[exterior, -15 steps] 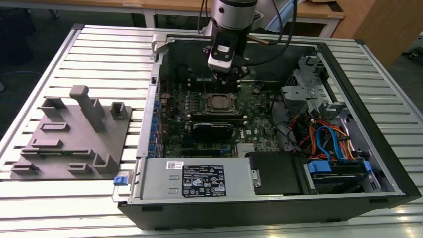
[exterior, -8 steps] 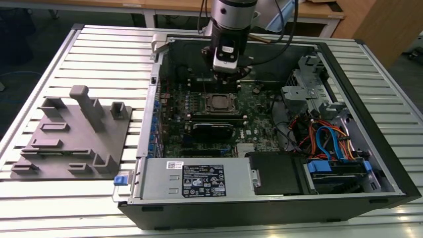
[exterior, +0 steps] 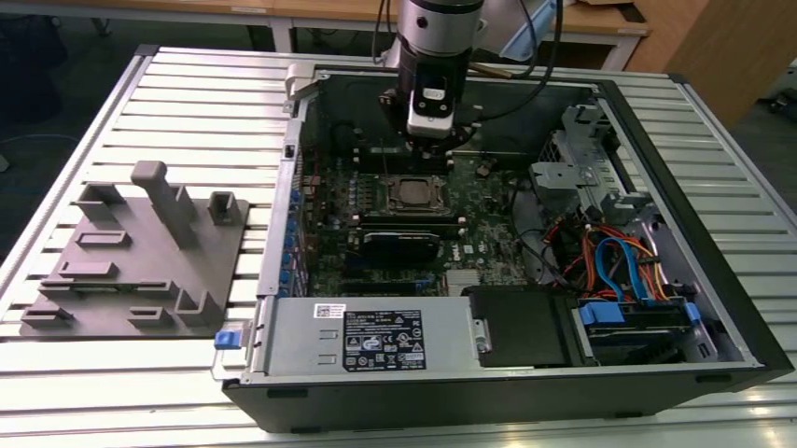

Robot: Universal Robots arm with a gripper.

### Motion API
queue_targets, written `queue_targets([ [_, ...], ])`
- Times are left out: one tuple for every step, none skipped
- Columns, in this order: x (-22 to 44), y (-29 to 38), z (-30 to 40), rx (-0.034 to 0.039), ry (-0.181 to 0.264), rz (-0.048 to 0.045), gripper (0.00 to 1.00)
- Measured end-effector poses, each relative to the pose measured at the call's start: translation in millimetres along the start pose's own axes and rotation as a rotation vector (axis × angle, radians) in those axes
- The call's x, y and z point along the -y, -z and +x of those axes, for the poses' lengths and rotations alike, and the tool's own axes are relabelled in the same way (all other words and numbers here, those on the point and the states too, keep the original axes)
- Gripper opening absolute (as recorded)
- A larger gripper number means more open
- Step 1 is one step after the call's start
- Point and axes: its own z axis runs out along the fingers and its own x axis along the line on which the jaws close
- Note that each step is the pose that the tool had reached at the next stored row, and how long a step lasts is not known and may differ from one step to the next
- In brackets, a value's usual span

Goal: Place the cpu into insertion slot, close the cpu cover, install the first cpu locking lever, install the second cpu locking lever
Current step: 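Install the first cpu locking lever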

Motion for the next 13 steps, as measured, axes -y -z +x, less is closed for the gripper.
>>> queue_targets([
  [0.0,0.0,0.0,0.0001,0.001,0.0001,0.10],
  [0.1,0.1,0.0,0.0001,0.001,0.0003,0.10],
  [0.1,0.1,0.0,0.0001,0.001,0.0002,0.10],
  [0.1,0.2,0.0,0.0002,0.001,0.0003,0.10],
  [0.1,0.2,0.0,0.0002,0.001,0.0003,0.10],
  [0.1,0.2,0.0,0.0001,0.001,0.0003,0.10],
  [0.1,0.1,0.0,0.0001,0.001,0.0003,0.10],
  [0.1,0.1,0.0,0.0002,0.001,0.0003,0.10],
  [0.1,0.1,0.0,0.0001,0.001,0.0003,0.10],
  [0.1,0.2,0.0,0.0001,0.001,0.0003,0.10],
  [0.1,0.1,0.0,0.0001,0.001,0.0003,0.10],
  [0.1,0.1,0.0,0.0002,0.001,0.0003,0.10],
  [0.1,0.1,0.1,0.0002,0.001,0.0003,0.10],
])
